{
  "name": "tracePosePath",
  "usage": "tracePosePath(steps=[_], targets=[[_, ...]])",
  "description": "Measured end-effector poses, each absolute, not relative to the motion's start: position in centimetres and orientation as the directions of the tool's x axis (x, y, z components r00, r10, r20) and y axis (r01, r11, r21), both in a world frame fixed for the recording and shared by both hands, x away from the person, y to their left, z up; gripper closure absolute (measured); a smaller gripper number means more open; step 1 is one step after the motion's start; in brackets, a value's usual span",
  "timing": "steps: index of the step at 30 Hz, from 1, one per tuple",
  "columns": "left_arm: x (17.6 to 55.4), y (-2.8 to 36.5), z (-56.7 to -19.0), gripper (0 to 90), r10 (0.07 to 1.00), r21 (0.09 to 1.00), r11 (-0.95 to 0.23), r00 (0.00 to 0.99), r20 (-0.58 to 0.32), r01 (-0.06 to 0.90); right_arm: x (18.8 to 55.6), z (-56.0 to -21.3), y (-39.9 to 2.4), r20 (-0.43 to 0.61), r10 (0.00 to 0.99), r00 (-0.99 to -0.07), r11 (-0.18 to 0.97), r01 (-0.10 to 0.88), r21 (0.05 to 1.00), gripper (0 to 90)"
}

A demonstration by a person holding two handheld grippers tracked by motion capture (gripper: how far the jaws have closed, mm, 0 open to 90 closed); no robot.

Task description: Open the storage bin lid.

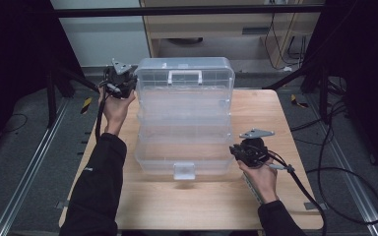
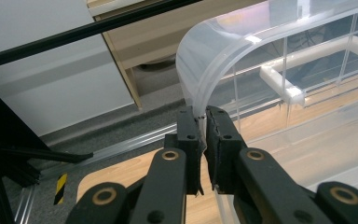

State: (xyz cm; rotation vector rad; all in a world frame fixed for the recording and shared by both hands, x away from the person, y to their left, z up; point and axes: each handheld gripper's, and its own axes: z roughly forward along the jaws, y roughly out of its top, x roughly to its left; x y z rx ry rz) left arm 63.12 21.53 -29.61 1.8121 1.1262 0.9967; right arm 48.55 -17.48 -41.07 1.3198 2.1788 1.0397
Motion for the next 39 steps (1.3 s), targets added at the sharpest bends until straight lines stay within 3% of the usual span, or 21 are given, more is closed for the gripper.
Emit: tracePosePath(steps=[39], targets=[[66.9, 20.8, -30.3, 84.1, 0.943, 0.883, -0.293, 0.265, 0.203, 0.366, 48.6, -41.1, -17.4, 0.051, 0.877, -0.478, 0.278, 0.590, 0.758, 77.3]])
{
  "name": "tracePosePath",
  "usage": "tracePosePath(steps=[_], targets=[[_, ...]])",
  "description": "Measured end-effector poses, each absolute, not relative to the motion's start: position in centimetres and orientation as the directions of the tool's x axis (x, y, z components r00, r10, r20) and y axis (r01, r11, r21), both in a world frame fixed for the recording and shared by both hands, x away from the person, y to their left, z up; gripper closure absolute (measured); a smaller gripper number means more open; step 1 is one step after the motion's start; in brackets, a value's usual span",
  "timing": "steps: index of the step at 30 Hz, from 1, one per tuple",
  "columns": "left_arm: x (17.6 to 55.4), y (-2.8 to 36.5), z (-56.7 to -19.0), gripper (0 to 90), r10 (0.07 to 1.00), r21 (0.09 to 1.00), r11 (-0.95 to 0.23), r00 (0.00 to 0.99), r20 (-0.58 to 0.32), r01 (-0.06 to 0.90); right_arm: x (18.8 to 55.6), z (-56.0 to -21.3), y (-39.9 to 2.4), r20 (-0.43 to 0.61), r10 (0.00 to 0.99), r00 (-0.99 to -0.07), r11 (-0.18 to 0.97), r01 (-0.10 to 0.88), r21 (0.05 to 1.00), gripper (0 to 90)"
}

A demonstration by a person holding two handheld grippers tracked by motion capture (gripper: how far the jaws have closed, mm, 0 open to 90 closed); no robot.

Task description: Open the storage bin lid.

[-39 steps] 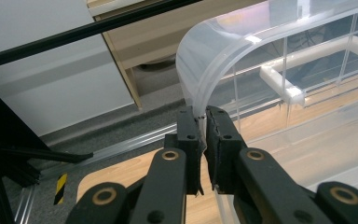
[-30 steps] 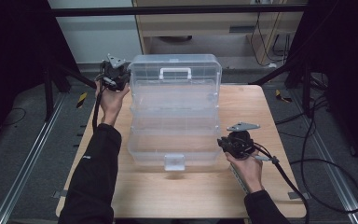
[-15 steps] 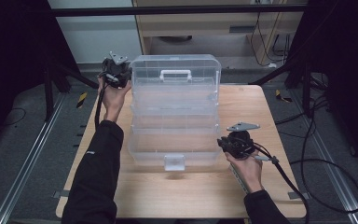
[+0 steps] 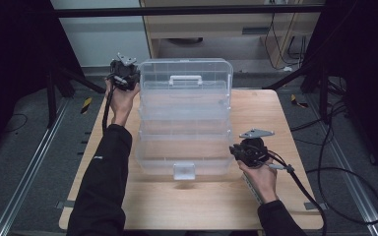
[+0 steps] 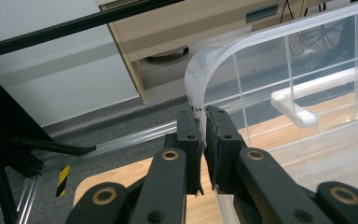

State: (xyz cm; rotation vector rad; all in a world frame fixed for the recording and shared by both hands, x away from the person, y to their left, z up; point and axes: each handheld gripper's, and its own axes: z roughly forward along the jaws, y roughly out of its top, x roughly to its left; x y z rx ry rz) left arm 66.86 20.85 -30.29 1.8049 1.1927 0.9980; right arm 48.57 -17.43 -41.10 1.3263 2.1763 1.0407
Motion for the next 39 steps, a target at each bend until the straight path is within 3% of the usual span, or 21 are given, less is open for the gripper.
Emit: tracePosePath(steps=[24, 28, 39], targets=[[66.6, 21.9, -30.8, 86.8, 0.940, 0.869, -0.305, 0.270, 0.208, 0.390, 48.7, -41.1, -17.4, 0.060, 0.878, -0.475, 0.270, 0.595, 0.757, 77.9], [65.8, 22.5, -31.0, 85.6, 0.943, 0.874, -0.279, 0.287, 0.170, 0.397, 48.6, -41.1, -17.4, 0.057, 0.880, -0.473, 0.269, 0.592, 0.760, 78.0], [61.2, 22.7, -31.1, 81.2, 0.919, 0.866, -0.317, 0.352, 0.179, 0.387, 48.6, -41.1, -17.3, 0.052, 0.880, -0.472, 0.271, 0.589, 0.762, 77.9]])
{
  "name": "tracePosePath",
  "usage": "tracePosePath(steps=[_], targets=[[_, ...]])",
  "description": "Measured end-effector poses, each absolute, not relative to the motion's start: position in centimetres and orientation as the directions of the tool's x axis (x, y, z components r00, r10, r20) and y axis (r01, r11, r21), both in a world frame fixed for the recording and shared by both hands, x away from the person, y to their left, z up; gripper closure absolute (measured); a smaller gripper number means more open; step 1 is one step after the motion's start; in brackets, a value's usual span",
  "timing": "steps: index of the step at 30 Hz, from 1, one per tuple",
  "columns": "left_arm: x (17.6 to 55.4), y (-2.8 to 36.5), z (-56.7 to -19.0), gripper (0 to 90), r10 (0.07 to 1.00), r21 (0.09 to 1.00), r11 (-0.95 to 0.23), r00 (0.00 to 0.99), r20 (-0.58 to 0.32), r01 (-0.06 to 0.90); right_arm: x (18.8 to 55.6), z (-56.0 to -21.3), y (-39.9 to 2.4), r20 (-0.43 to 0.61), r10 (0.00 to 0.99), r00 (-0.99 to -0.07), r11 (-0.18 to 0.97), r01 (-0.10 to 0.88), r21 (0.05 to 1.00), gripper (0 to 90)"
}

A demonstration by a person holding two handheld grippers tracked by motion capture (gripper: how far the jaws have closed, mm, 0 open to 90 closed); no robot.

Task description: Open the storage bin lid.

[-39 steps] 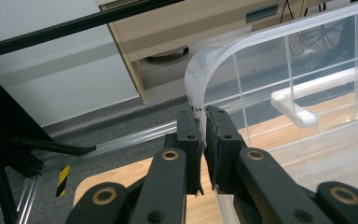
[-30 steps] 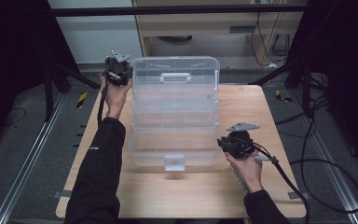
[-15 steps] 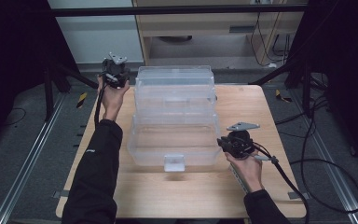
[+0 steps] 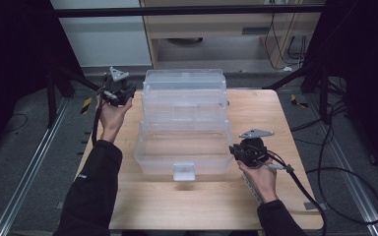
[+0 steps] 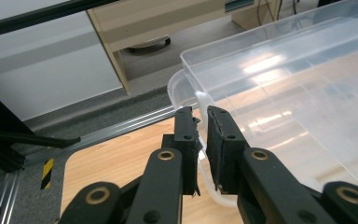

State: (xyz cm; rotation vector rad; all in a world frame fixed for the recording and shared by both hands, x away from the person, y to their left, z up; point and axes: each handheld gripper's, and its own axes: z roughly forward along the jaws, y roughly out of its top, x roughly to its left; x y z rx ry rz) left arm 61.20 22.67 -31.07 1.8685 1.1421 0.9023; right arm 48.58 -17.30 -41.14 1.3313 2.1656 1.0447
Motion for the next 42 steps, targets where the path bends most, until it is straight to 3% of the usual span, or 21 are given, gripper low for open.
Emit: tracePosePath(steps=[25, 42], targets=[[51.8, 23.7, -33.8, 75.1, 0.884, 0.868, -0.319, 0.449, 0.128, 0.381, 48.6, -41.1, -17.3, 0.047, 0.878, -0.476, 0.277, 0.586, 0.762, 77.8], [49.3, 24.2, -38.7, 66.7, 0.885, 0.841, -0.315, 0.457, 0.093, 0.440, 48.6, -41.1, -17.3, 0.050, 0.878, -0.476, 0.274, 0.587, 0.762, 77.8]])
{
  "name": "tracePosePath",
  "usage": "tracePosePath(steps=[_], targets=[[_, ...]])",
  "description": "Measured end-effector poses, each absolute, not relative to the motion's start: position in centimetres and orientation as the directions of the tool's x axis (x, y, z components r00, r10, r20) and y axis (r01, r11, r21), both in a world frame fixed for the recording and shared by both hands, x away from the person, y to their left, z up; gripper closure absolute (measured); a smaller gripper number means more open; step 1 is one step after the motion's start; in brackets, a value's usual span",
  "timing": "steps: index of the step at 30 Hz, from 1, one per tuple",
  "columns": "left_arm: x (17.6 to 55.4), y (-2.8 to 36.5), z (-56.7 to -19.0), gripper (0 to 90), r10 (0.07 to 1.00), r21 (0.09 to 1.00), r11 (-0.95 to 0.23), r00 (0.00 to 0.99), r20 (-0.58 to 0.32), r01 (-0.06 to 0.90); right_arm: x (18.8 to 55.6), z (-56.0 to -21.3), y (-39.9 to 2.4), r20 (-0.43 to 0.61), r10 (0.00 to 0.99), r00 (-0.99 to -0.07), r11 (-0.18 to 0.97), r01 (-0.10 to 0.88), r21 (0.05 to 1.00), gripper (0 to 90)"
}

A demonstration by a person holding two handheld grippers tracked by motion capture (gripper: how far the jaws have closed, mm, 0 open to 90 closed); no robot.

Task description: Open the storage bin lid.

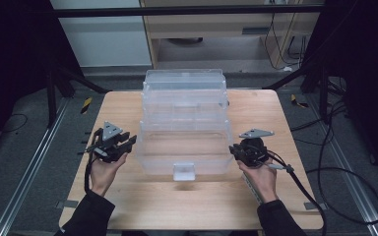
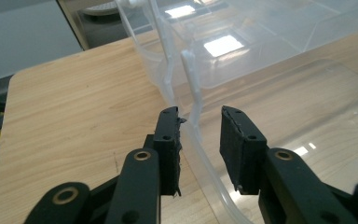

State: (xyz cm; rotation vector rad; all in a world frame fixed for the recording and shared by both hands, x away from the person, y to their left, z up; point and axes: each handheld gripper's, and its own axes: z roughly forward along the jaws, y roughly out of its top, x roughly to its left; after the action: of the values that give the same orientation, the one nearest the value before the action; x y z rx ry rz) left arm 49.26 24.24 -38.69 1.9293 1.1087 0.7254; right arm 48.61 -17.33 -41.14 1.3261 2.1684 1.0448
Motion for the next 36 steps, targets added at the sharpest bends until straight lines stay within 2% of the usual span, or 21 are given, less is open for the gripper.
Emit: tracePosePath(steps=[10, 14, 18, 36], targets=[[49.5, 23.5, -40.5, 64.2, 0.853, 0.805, -0.390, 0.504, 0.133, 0.447, 48.5, -41.2, -17.3, 0.040, 0.880, -0.474, 0.278, 0.581, 0.765, 77.9], [49.2, 23.4, -40.8, 64.8, 0.880, 0.775, -0.365, 0.463, 0.106, 0.517, 48.4, -41.2, -17.2, 0.034, 0.881, -0.472, 0.279, 0.576, 0.769, 78.0], [49.5, 23.7, -41.2, 66.2, 0.882, 0.768, -0.351, 0.464, 0.079, 0.536, 48.4, -41.2, -17.2, 0.028, 0.882, -0.470, 0.281, 0.572, 0.770, 78.1], [49.2, 23.2, -41.6, 72.0, 0.882, 0.754, -0.363, 0.464, 0.088, 0.547, 48.0, -41.2, -17.0, 0.033, 0.882, -0.471, 0.281, 0.579, 0.765, 78.0]])
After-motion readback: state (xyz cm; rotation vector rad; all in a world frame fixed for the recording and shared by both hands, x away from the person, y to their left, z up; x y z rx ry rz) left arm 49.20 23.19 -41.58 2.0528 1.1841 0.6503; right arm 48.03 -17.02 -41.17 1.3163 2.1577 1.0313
